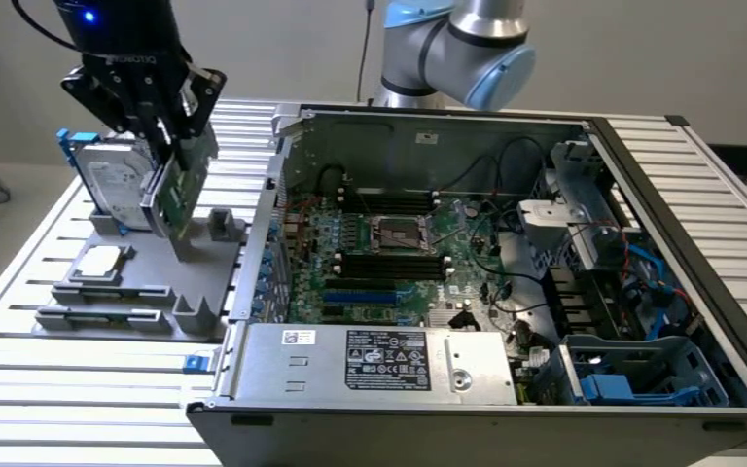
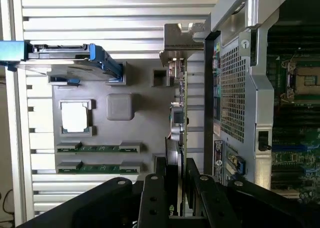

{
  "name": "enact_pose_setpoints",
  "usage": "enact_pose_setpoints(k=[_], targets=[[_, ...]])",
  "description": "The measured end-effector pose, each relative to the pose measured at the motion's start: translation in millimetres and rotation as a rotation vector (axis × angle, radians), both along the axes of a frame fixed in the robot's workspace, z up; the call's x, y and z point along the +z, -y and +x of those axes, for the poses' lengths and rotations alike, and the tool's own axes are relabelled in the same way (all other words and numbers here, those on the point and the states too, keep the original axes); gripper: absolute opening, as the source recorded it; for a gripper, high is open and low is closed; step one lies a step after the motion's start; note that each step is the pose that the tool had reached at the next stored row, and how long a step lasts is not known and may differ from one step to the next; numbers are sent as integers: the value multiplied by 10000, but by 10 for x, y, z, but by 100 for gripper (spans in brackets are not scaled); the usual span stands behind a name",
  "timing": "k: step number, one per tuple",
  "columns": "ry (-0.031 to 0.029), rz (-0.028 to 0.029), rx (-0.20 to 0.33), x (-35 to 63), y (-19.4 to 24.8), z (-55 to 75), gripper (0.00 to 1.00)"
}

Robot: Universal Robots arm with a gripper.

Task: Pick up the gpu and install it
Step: 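Pick up the gpu and move the gpu toward the slot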

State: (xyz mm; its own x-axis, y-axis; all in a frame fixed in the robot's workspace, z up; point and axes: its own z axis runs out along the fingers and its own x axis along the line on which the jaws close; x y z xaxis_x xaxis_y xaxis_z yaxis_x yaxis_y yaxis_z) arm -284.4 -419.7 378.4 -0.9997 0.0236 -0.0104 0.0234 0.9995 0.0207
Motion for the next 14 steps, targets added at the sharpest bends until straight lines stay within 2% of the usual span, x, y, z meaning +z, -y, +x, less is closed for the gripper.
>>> enact_pose_setpoints(k=[9, 14], targets=[[-42, 71, 1, 406, 120, 249, 26], [-79, 125, 1, 563, 176, 407, 26]])
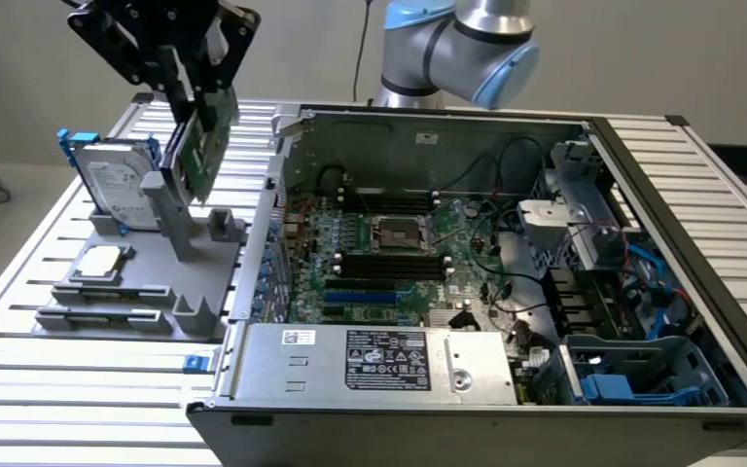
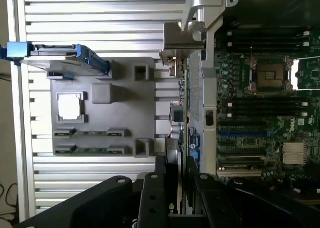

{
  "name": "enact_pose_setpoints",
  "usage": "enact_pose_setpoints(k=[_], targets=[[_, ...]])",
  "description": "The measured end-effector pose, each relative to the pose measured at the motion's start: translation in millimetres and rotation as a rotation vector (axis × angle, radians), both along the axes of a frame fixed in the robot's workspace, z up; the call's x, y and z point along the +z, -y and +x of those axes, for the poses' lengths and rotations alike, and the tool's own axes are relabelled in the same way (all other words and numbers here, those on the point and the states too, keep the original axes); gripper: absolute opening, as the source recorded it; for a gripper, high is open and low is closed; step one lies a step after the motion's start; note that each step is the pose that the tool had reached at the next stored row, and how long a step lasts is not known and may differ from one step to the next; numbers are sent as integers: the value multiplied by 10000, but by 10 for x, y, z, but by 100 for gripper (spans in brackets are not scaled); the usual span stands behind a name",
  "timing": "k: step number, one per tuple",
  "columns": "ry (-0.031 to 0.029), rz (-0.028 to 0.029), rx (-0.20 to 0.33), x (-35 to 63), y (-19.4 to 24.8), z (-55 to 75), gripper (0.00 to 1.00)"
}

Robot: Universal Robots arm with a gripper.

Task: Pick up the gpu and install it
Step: 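Pick up the gpu and move the gpu toward the slot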

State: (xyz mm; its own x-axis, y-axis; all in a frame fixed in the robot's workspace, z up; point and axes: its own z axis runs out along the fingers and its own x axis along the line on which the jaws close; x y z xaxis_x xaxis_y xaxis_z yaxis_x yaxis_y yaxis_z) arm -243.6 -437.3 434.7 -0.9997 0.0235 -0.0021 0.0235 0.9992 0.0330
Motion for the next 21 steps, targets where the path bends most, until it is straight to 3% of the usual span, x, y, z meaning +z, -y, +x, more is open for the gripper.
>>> enact_pose_setpoints(k=[11, 21], targets=[[-150, 45, -1, 30, 69, 476, 26], [-178, 52, -2, 30, 81, 929, 26]])
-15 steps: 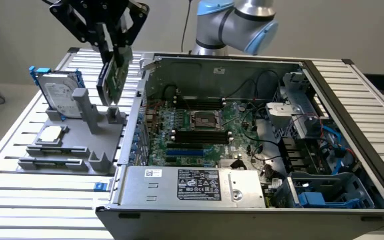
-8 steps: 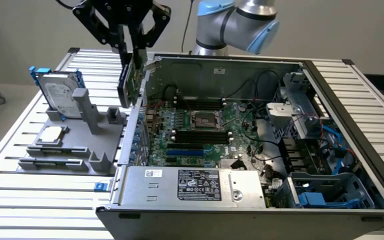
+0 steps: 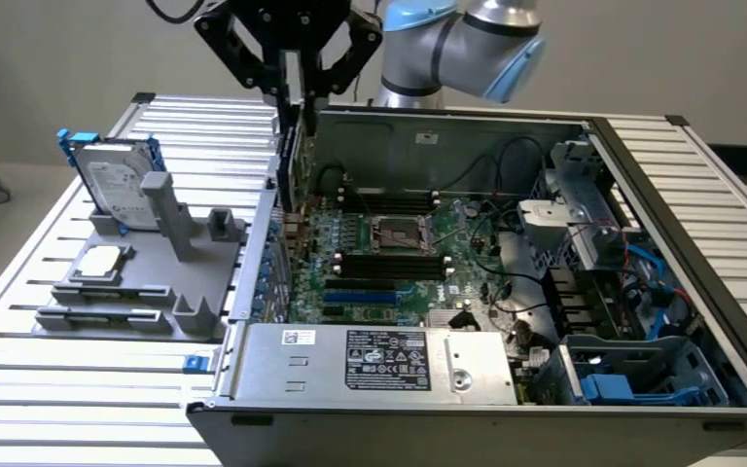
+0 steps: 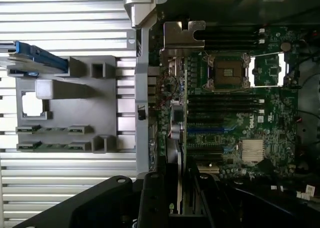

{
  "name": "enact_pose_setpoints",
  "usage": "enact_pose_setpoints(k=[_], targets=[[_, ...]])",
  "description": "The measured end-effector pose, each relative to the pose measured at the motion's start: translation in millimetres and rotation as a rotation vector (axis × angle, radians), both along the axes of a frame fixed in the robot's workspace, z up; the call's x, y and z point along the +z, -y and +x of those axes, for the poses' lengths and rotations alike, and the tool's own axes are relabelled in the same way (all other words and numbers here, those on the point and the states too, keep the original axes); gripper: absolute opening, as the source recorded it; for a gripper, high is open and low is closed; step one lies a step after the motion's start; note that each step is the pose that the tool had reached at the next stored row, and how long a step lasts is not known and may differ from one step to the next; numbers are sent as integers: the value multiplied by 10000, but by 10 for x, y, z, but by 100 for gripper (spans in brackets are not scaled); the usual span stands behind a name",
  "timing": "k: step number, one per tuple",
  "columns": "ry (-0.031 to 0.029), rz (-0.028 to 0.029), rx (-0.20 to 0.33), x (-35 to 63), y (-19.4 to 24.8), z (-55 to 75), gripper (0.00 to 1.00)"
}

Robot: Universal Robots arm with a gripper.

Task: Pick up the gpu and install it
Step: 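Pick up the gpu and move the gpu toward the slot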

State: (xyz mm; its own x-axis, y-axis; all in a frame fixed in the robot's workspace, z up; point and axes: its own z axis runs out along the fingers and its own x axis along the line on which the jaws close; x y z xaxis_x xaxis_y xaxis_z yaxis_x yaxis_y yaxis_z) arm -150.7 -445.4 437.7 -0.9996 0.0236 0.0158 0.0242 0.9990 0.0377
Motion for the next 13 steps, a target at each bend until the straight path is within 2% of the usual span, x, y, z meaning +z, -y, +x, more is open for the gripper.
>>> enact_pose_setpoints(k=[6, 13], targets=[[0, 1, 4, -20, 0, 274, 26], [0, -10, 18, -131, -13, 592, 26]])
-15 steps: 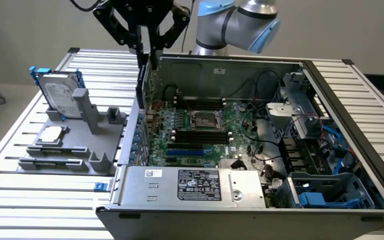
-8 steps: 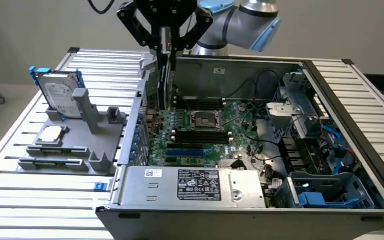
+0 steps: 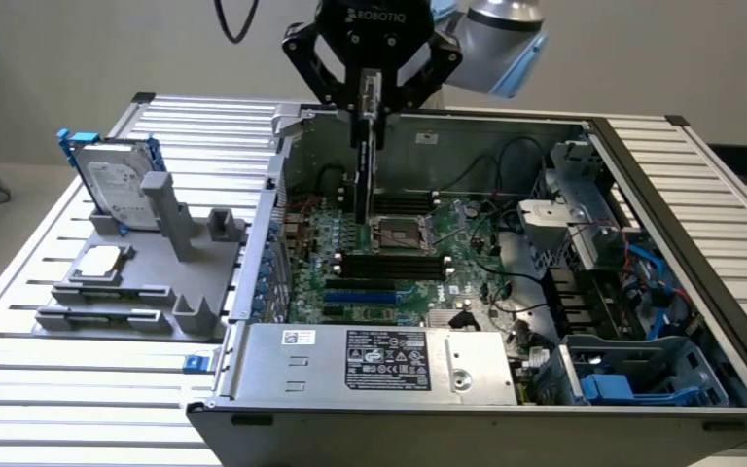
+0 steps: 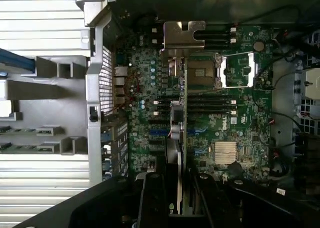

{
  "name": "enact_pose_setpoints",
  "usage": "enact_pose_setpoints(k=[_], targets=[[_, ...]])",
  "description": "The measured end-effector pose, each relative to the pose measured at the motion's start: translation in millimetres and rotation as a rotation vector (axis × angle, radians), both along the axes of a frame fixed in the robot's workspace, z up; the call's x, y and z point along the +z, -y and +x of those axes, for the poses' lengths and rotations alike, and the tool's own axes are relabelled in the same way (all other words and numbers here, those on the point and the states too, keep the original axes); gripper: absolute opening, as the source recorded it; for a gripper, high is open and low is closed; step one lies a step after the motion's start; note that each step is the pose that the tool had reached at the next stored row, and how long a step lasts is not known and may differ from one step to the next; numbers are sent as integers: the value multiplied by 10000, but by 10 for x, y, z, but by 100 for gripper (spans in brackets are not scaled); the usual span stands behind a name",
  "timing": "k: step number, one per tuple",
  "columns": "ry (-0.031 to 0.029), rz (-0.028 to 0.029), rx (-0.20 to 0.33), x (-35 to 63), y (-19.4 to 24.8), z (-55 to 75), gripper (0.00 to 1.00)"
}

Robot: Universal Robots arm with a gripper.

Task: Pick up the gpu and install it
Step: 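Pick up the gpu and move the gpu toward the slot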

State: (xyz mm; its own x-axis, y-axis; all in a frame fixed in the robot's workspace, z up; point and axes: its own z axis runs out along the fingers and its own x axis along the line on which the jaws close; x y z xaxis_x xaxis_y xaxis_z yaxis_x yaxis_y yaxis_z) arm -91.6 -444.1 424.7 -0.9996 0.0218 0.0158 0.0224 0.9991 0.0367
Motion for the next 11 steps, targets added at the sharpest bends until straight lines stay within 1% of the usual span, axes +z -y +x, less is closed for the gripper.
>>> enact_pose_setpoints(k=[2, 3, 9, 10, 11], targets=[[-1, -1, 2, -35, -23, 73, 26], [0, 0, 5, -55, -47, 89, 26], [0, 0, 18, -163, -217, 121, 26], [-1, -1, 21, -179, -233, 123, 26], [-39, -3, 26, -182, -233, 123, 26]])
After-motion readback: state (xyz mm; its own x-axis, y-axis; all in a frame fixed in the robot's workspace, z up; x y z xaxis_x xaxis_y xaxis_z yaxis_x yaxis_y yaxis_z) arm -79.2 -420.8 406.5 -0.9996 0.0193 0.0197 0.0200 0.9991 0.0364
